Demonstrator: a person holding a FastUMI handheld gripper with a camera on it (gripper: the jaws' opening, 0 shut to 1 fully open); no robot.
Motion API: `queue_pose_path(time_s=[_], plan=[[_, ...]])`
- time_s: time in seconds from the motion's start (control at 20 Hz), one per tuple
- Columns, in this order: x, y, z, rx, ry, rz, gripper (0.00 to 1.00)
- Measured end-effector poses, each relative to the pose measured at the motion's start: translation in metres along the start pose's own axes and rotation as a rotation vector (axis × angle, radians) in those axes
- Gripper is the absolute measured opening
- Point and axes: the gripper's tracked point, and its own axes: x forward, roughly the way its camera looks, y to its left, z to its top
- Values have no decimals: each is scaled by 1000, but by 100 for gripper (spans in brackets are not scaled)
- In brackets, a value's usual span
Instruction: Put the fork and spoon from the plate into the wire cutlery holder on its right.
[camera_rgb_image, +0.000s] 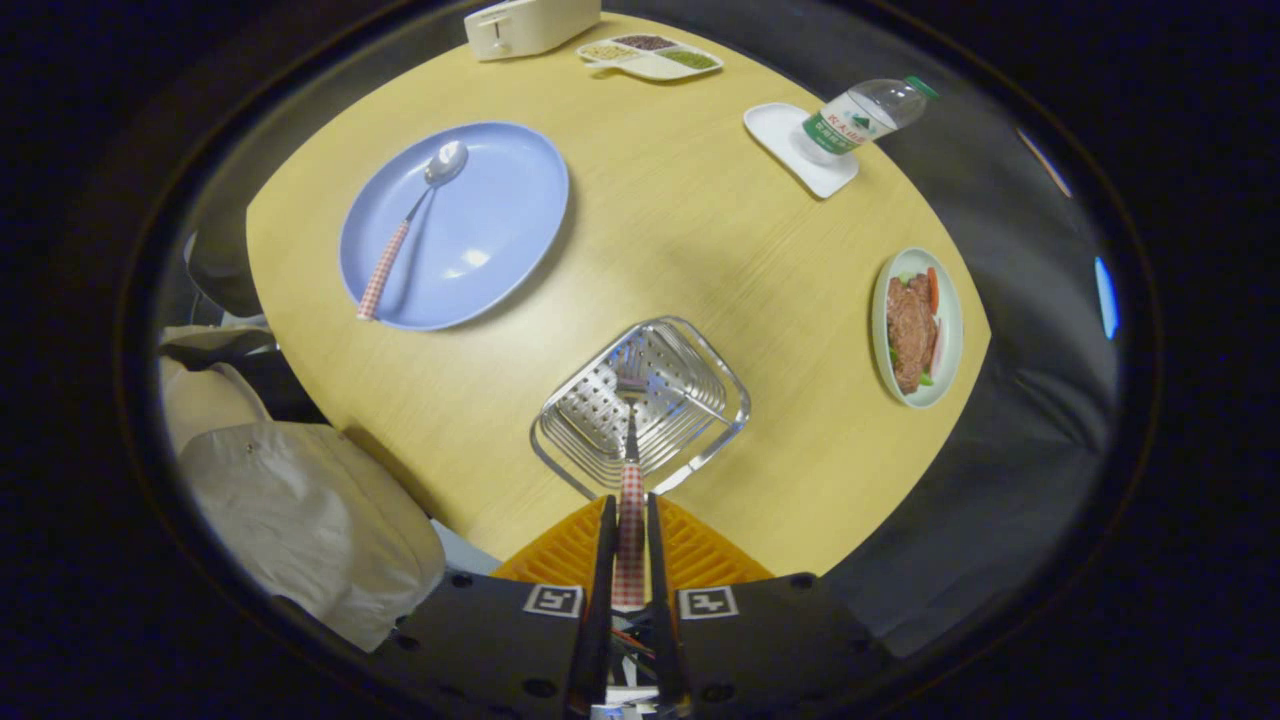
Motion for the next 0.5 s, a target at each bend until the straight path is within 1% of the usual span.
queue_pose_path(time_s=[0.1, 0.2, 0.4, 0.5], plan=[[-6, 1, 7, 25, -42, 2, 38], [-10, 3, 12, 61, -91, 6, 58], [-24, 8, 22, 186, -209, 20, 100], [-32, 11, 28, 249, -293, 17, 100]])
